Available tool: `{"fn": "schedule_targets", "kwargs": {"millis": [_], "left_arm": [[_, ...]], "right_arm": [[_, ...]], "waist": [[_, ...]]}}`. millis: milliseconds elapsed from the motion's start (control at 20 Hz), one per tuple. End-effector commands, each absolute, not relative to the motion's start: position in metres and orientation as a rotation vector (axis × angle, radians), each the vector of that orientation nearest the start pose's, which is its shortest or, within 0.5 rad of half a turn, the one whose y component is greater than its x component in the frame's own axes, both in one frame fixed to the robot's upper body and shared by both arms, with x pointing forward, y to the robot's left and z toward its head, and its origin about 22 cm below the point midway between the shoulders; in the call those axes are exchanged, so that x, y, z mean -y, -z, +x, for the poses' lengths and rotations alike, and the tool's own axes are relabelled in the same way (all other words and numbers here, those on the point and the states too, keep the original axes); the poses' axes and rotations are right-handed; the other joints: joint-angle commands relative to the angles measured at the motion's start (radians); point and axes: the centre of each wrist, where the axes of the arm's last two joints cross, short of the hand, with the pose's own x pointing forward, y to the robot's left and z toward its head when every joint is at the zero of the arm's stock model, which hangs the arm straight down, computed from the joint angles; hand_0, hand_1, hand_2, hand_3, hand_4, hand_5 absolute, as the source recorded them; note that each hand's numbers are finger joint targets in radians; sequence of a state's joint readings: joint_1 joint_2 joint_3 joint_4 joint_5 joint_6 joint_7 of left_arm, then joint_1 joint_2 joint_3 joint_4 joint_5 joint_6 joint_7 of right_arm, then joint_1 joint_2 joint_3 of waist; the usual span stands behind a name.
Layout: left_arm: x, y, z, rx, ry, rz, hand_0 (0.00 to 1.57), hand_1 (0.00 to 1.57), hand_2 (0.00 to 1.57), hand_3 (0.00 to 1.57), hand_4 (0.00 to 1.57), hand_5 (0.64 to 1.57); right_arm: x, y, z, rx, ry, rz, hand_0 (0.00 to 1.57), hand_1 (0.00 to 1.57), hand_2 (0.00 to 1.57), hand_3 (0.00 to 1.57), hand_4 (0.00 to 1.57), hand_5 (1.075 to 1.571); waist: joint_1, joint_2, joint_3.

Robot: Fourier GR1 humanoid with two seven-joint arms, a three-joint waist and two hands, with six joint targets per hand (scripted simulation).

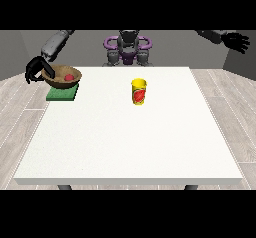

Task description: Pick the cup and pour the ball into the bowl, then pick the bowl and place it on the pad

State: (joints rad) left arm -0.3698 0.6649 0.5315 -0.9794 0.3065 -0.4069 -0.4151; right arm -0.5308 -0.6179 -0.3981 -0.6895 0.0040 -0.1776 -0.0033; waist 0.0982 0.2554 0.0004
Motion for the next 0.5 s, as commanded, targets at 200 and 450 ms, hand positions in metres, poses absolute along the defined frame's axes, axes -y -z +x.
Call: {"fn": "schedule_targets", "kwargs": {"millis": [200, 450], "left_arm": [[-0.487, -0.128, 0.292, 2.038, -0.017, 0.243, 0.00, 0.00, 0.00, 0.00, 1.18, 1.552], [-0.453, -0.122, 0.304, 1.981, 0.081, 0.157, 0.00, 0.00, 0.00, 0.00, 1.08, 1.567]], "right_arm": [[0.478, -0.069, 0.332, 1.310, 0.252, -0.675, 0.32, 0.32, 0.48, 0.73, 0.00, 1.495], [0.478, -0.074, 0.337, 1.240, 0.241, -0.690, 0.00, 0.00, 0.00, 0.12, 0.00, 1.369]], "waist": [[0.007, 0.022, 0.0007], [0.027, -0.065, 0.0015]]}}
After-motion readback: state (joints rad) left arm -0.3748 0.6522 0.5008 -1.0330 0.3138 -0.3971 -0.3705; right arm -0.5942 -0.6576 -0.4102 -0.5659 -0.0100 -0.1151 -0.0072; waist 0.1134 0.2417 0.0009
